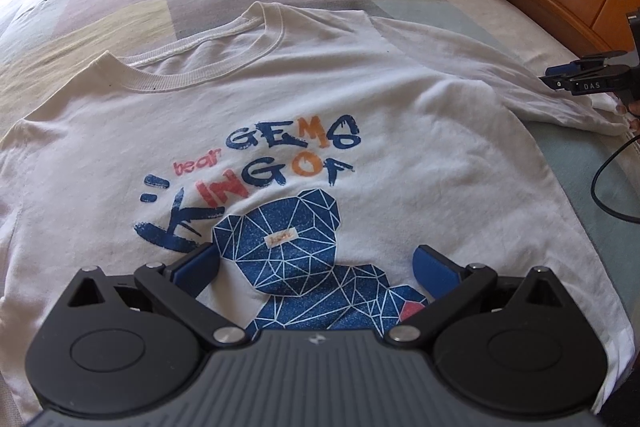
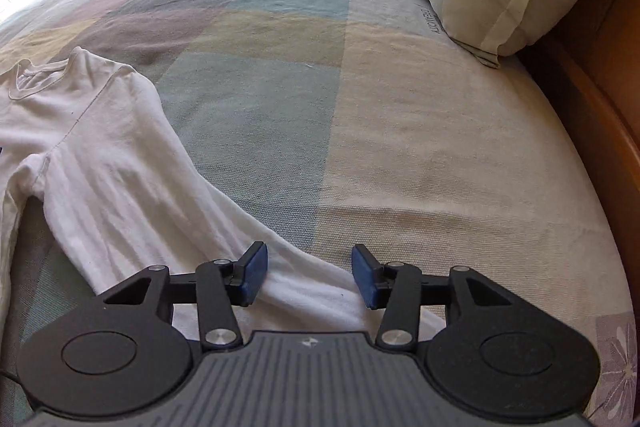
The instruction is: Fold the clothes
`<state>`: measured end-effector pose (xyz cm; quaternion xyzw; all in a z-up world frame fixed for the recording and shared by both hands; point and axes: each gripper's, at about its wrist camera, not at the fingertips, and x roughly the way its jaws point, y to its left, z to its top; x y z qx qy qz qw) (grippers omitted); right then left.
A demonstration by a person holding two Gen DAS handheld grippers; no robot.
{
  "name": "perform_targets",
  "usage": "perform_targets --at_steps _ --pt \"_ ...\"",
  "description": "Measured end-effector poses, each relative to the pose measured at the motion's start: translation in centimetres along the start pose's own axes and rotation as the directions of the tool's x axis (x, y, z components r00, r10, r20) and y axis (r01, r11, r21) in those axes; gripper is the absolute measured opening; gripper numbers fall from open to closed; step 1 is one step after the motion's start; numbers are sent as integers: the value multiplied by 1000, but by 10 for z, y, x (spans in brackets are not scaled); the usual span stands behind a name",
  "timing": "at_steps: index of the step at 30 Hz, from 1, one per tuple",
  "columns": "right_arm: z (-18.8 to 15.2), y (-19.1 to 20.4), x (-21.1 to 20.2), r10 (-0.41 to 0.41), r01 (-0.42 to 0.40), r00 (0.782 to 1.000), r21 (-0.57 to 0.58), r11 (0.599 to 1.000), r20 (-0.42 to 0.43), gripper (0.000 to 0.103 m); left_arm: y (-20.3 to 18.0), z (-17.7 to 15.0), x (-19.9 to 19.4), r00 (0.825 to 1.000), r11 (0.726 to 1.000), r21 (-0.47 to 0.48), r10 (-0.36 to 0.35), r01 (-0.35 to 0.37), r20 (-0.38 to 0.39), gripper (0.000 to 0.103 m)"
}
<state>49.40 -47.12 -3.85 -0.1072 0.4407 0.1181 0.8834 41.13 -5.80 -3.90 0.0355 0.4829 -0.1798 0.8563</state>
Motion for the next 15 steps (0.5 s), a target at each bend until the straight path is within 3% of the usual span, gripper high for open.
perform_targets --at_steps 3,5,9,13,15 --pt "2 2 0 22 -22 1000 -29 999 -9 45 0 0 0 1000 1000 -2 1 -1 2 102" --pt "3 8 0 16 -17 1000 -64 998 -10 10 -1 0 0 1000 1000 -1 4 -4 2 102" --pt "9 10 1 -72 73 997 -69 995 23 5 0 0 0 1000 1000 0 2 -2 -1 102" --pt "17 -7 -4 -236 229 969 92 969 72 5 1 0 0 1000 1000 1 0 0 0 102" --pt "19 -8 -16 -185 167 978 164 972 97 10 1 0 0 1000 1000 0 1 -1 1 102"
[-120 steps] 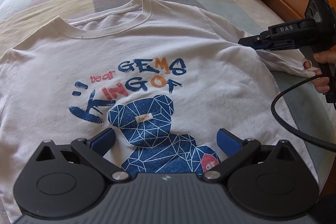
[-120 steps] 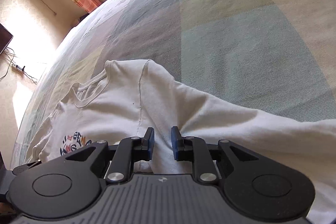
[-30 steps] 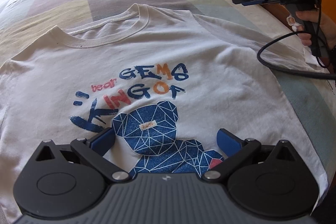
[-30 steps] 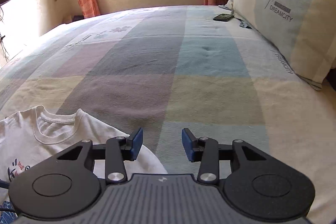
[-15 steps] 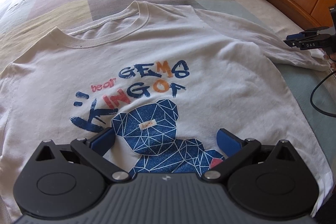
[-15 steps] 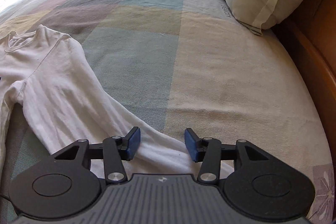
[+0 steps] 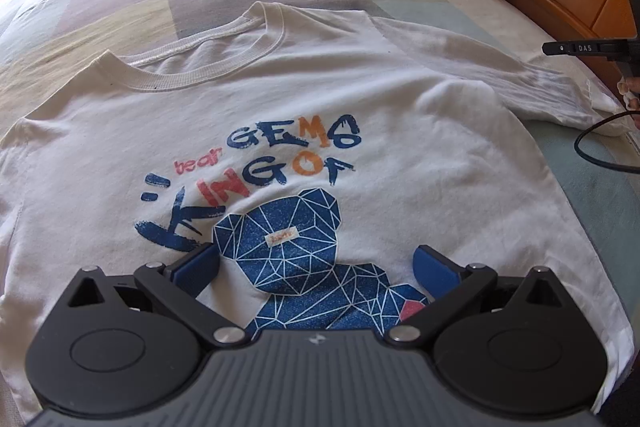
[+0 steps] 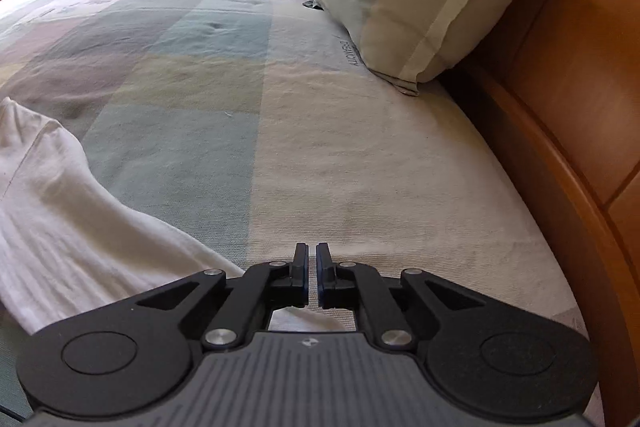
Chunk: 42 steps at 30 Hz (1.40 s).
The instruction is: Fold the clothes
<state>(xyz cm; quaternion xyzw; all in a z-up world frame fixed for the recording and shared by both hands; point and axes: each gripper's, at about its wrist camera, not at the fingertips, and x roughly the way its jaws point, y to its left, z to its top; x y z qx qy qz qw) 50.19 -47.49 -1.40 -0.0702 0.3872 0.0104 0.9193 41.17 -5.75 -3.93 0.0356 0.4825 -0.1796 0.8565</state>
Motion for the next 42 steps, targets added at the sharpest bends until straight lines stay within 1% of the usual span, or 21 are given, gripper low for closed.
perform_targets --at_steps 1,4,7,8,9,10,12,14,16,18,20,26,28,30,32,33,35,37,39,40,42 --pt "1 4 -6 52 -52 999 15 999 13 12 0 0 0 1000 1000 -1 1 -1 0 102" --pt "5 29 -3 191 -191 982 39 981 3 27 -1 0 0 1000 1000 0 0 0 1 102" --pt "10 55 9 314 -311 949 77 947 -21 29 0 0 0 1000 1000 0 -3 3 1 102" --pt "11 62 20 318 -312 947 96 945 -44 29 0 0 0 1000 1000 1 -4 4 2 102" --pt "13 68 32 299 -291 952 106 951 -71 29 0 -1 0 1000 1000 0 -4 4 2 102" --pt "14 73 41 281 -272 957 111 956 -73 26 0 -1 -1 1000 1000 -1 -5 5 2 102" --pt "20 71 45 244 -237 969 147 960 -33 24 0 -1 -1 1000 1000 -2 -6 6 4 102" --pt "30 65 41 189 -184 982 181 966 -6 27 0 -1 0 1000 1000 -3 -6 6 7 102" --pt "37 62 33 206 -209 978 171 963 36 29 0 0 1 1000 1000 0 -4 4 6 102" --pt "40 68 34 216 -218 976 125 968 29 33 0 0 1 1000 1000 1 -6 6 6 102" --pt "43 74 36 227 -228 974 76 971 18 41 1 0 0 1000 1000 -1 -11 11 9 102" --pt "28 100 46 238 -242 970 -82 967 -53 43 1 -1 0 1000 1000 -3 -14 14 13 102" --pt "23 105 42 235 -240 970 -140 961 -54 49 1 -1 0 1000 1000 0 -11 11 14 102" --pt "18 108 41 227 -231 973 -186 955 -46 51 0 0 1 1000 1000 3 -6 6 14 102" --pt "16 109 40 231 -235 972 -209 949 -43 50 0 -1 1 1000 1000 3 -5 5 16 102" --pt "17 109 39 244 -249 969 -214 945 -47 47 0 -1 1 1000 1000 3 -6 6 17 102" --pt "19 113 38 260 -265 964 -232 936 -50 14 1 -1 1 1000 1000 2 -7 7 19 102" --pt "19 122 39 184 -181 983 -282 942 -16 11 0 -1 1 1000 1000 3 -5 5 18 102" --pt "26 118 47 33 -27 999 -242 970 24 9 1 -1 1 1000 1000 5 -5 5 17 102" --pt "29 111 47 29 -25 999 -191 981 22 10 1 -1 0 1000 1000 4 -8 8 17 102" --pt "35 98 38 100 -98 995 -89 991 22 12 2 -1 0 1000 1000 2 -11 11 19 102"
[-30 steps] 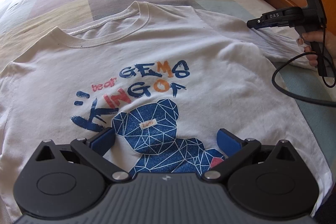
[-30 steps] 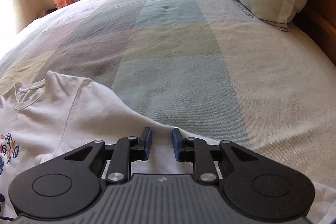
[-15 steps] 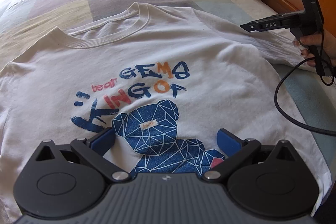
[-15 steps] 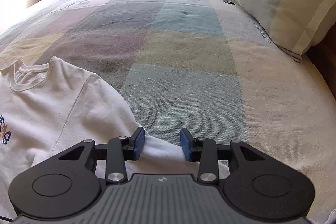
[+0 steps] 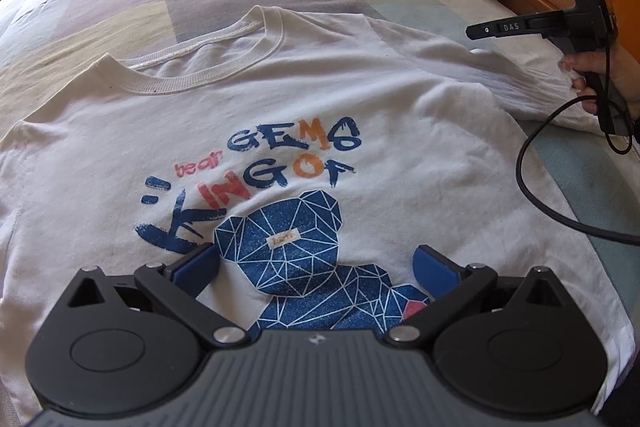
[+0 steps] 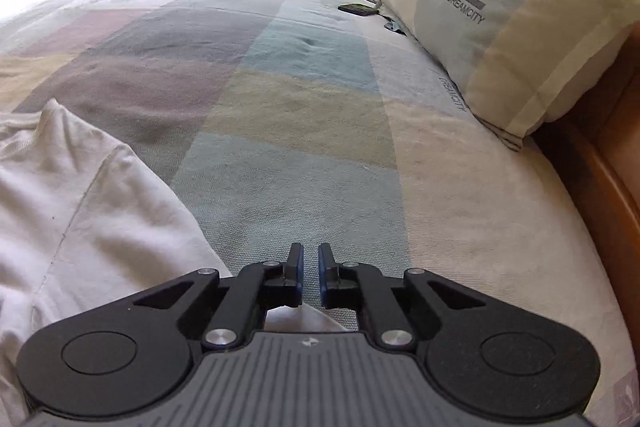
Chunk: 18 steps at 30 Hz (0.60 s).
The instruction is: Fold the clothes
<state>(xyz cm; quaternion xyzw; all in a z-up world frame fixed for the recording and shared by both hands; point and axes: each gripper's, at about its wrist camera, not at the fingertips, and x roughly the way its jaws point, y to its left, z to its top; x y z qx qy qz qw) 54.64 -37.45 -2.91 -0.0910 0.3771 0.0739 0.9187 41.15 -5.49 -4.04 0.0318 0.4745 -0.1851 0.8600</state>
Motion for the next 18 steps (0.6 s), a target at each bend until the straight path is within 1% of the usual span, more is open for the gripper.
perform_targets --at_steps 1,2,3,4,5,7,8,9,10,12,13,14,15,16,18 --pt "1 0 -7 25 -25 1000 11 1000 -1 17 0 0 0 1000 1000 -1 1 -1 0 102" --pt "1 1 -13 49 -48 999 20 999 -5 28 -1 1 0 1000 1000 -2 4 -4 -1 102" --pt "1 5 -19 70 -69 997 27 997 -13 32 -1 1 1 1000 1000 -2 7 -7 0 102" --pt "-1 7 -23 97 -96 995 45 994 -28 40 -1 1 1 1000 1000 0 8 -8 0 102" --pt "-3 7 -23 134 -130 990 83 988 -49 46 -1 0 1 1000 1000 2 9 -9 1 102" --pt "-8 6 -14 191 -173 977 174 969 -91 47 -1 0 0 1000 1000 2 7 -7 2 102" --pt "-11 4 -6 199 -176 976 210 962 -93 47 -1 0 0 1000 1000 3 5 -5 3 102" --pt "-13 2 0 197 -176 978 238 955 -69 47 0 1 0 1000 1000 3 5 -5 3 102" --pt "-13 -2 6 199 -179 979 269 946 -46 51 0 1 0 1000 1000 3 5 -5 3 102" --pt "-6 -12 15 205 -190 979 333 923 -8 52 0 1 0 1000 1000 2 5 -5 5 102" --pt "0 -17 20 185 -170 983 356 919 -7 57 0 1 0 1000 1000 1 6 -6 6 102" --pt "5 -22 26 159 -139 987 381 914 -20 58 0 0 0 1000 1000 -1 5 -5 8 102" --pt "8 -27 26 157 -133 987 410 902 -26 58 0 0 0 1000 1000 -3 3 -3 11 102" --pt "11 -30 20 171 -148 985 432 890 -15 59 1 -1 -1 1000 1000 -6 2 -2 13 102" --pt "12 -27 2 201 -195 979 417 888 30 66 0 -1 0 1000 1000 -10 3 -3 17 102"
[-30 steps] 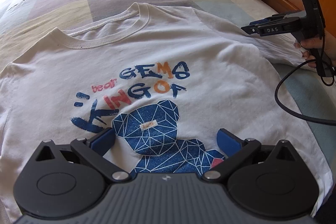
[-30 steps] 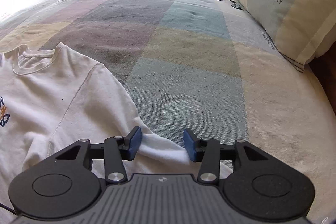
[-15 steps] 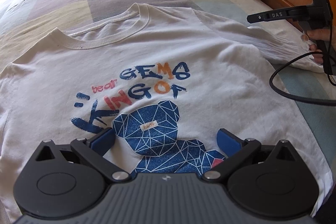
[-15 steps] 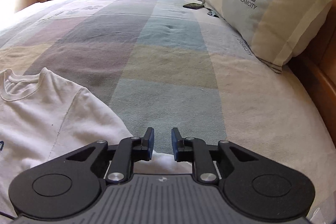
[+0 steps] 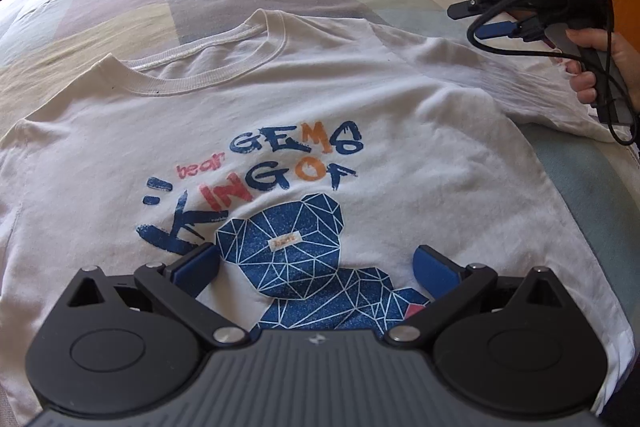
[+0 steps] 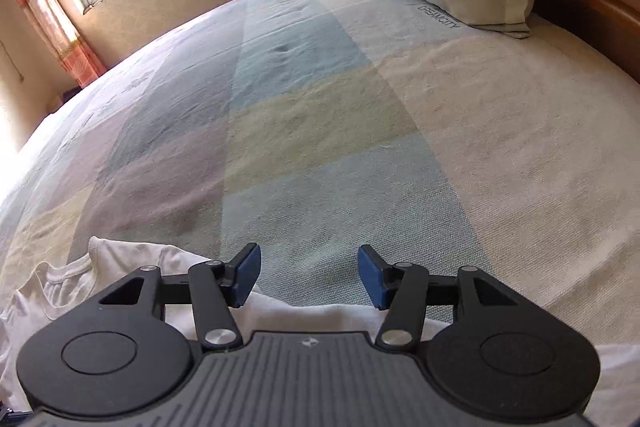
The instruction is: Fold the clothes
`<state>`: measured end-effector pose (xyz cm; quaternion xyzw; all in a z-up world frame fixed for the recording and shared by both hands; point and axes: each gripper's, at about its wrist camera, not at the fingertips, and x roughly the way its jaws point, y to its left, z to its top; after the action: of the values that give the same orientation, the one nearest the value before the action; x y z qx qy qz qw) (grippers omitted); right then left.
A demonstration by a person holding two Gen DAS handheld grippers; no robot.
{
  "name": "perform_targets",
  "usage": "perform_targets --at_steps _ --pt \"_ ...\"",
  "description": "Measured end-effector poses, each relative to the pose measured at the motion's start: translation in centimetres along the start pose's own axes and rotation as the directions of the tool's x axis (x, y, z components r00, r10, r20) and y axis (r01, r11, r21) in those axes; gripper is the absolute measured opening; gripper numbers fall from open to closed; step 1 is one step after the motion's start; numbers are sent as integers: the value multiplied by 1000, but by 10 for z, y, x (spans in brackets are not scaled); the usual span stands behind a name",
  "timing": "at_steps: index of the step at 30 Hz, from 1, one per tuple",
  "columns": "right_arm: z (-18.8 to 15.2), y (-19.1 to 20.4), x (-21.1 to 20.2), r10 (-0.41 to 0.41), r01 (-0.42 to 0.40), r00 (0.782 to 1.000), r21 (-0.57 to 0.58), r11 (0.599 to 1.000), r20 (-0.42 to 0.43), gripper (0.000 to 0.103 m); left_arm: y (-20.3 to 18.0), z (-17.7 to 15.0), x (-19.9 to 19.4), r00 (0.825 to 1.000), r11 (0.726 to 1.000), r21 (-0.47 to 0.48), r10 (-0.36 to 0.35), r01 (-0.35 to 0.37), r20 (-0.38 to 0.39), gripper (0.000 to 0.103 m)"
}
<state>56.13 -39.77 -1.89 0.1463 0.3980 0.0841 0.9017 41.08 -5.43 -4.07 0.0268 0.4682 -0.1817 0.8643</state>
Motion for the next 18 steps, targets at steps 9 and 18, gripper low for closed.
perform_targets --at_steps 9,18 --pt "-67 -25 -68 -102 103 995 -29 994 5 87 -1 0 0 1000 1000 12 4 -4 -5 102" --pt "-115 -146 -166 -499 438 862 363 822 92 88 -6 7 0 998 999 -3 41 -42 -56 102"
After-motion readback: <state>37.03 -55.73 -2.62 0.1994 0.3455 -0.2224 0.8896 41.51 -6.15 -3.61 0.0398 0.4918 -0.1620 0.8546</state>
